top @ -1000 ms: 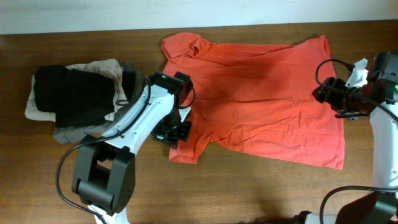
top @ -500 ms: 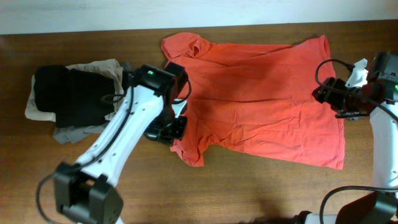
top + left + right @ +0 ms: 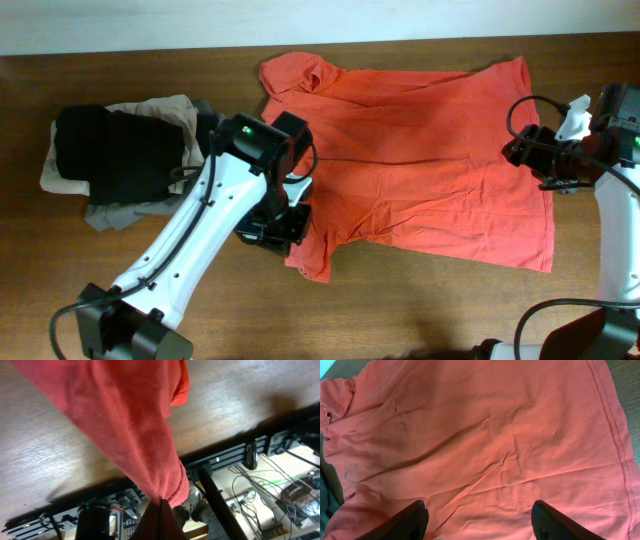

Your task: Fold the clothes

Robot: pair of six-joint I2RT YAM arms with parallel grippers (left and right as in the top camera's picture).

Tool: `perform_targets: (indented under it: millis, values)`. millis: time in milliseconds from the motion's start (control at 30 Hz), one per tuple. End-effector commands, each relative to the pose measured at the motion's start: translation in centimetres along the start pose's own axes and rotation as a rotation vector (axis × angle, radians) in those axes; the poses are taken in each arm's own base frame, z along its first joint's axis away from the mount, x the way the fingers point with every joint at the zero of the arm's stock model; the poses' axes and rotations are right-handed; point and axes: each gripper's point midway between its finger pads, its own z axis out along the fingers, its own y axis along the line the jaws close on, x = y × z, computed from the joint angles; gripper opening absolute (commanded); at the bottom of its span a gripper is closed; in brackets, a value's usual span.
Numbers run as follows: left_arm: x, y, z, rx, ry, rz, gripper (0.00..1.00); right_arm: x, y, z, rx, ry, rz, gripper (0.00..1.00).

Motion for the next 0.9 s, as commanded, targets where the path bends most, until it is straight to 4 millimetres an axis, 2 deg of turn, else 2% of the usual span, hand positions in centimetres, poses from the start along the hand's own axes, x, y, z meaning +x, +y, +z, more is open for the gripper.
perform_targets:
  millis: [0,200,367,467,500,533,567,700,800,867]
  values:
    - [1.1,-0.7,-0.4,-0.008,-0.022,-0.025,0.01,-0.3,0.1,-0.6,0.009,-0.022,-0.003,0.71]
    - [3.4,1.3,0.7,-0.167,-0.043,-0.158,0.01,-0.6,0.1,-0.6,0.007,-0.03,-0.006,0.71]
    - [5.6,2.2,2.8,-0.197,0.032,-0.23,0.01,-0.7,0.1,-0.6,0.007,-0.035,-0.007,0.71]
    - [6.3,2.4,3.9,-0.19,0.078,-0.239,0.02,-0.7,0.1,-0.6,0.006,-0.037,-0.008,0.71]
    - [6.4,2.4,4.3,-0.185,0.089,-0.242,0.1,-0.7,0.1,-0.6,0.006,-0.037,-0.008,0.71]
    - [6.5,2.3,4.5,-0.181,0.095,-0.243,0.33,-0.7,0.1,-0.6,0.006,-0.036,-0.008,0.71]
    - [6.4,2.4,4.8,-0.18,0.096,-0.243,0.65,-0.7,0.1,-0.6,0.006,-0.036,-0.008,0.71]
    - [5.7,2.6,4.8,-0.192,0.063,-0.236,0.66,-0.7,0.1,-0.6,0.006,-0.036,-0.008,0.71]
    - [5.1,4.3,4.5,-0.269,0.022,-0.245,0.68,-0.7,-0.3,-0.6,0.029,-0.039,-0.007,0.71]
    - [3.5,5.2,4.2,-0.285,-0.043,-0.256,0.72,-0.8,-0.7,-0.6,0.055,-0.043,-0.005,0.72]
